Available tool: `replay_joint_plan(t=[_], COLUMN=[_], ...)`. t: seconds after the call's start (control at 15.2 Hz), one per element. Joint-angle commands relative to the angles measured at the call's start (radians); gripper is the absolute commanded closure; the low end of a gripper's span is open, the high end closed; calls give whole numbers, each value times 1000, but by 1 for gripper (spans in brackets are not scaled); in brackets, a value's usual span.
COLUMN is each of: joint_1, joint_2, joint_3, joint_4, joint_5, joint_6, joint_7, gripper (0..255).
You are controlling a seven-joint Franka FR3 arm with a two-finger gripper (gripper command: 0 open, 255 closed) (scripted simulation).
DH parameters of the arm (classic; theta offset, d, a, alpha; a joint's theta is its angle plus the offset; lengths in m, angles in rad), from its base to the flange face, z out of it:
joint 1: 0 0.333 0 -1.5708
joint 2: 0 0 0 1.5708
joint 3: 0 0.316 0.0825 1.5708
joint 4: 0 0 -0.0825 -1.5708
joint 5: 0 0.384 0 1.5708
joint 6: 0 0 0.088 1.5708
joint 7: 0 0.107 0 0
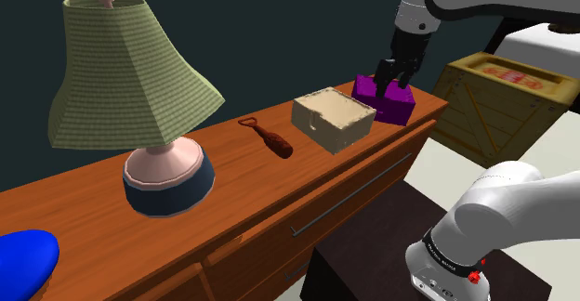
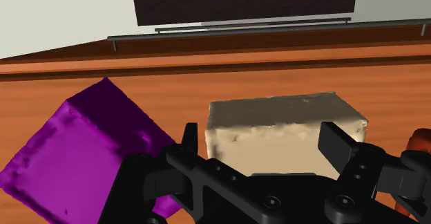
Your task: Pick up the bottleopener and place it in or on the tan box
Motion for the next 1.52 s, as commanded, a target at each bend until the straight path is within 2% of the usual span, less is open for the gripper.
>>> replay_joint_plan(t=[0.0,0.73,1.06,1.45], joint_1=[0,39,55,89], joint_2=[0,362,550,794], joint_3=[0,175,242,302], joint_4=[0,168,293,487], joint_5=[0,55,40,-11], joint_6=[0,117,142,140], joint_7=[0,208,306,424], gripper=[0,0,0,0])
